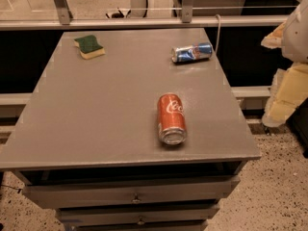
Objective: Pick redbull can
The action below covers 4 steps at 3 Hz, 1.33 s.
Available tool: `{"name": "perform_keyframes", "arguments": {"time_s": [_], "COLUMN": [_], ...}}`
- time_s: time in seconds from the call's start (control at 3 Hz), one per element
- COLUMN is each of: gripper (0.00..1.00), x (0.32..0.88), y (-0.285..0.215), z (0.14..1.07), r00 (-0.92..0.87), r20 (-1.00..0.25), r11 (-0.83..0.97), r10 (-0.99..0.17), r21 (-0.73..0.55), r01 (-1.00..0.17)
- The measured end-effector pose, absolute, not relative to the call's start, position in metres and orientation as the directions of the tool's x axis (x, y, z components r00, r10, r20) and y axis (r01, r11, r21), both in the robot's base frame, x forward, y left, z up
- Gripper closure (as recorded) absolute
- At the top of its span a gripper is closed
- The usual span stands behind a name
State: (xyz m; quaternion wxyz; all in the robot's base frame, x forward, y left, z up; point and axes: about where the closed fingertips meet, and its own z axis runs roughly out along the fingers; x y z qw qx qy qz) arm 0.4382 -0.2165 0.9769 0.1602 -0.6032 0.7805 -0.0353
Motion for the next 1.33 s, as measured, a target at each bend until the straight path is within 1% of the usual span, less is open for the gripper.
{"name": "perform_keyframes", "arguments": {"time_s": [0.33, 0.67, 1.33], "gripper": [0.00, 0.00, 0.00], "x": [0.445, 0.483, 0.593], "y": [-0.214, -0.203, -0.187], "z": [0.977, 0.968, 0.939], "r00": [-0.215, -0.186, -0.162], "r20": [-0.218, -0.269, -0.407], "r11": [0.269, 0.263, 0.301], "r10": [-0.952, -0.945, -0.899], "r21": [-0.264, -0.288, -0.304], "r01": [-0.926, -0.921, -0.904]}}
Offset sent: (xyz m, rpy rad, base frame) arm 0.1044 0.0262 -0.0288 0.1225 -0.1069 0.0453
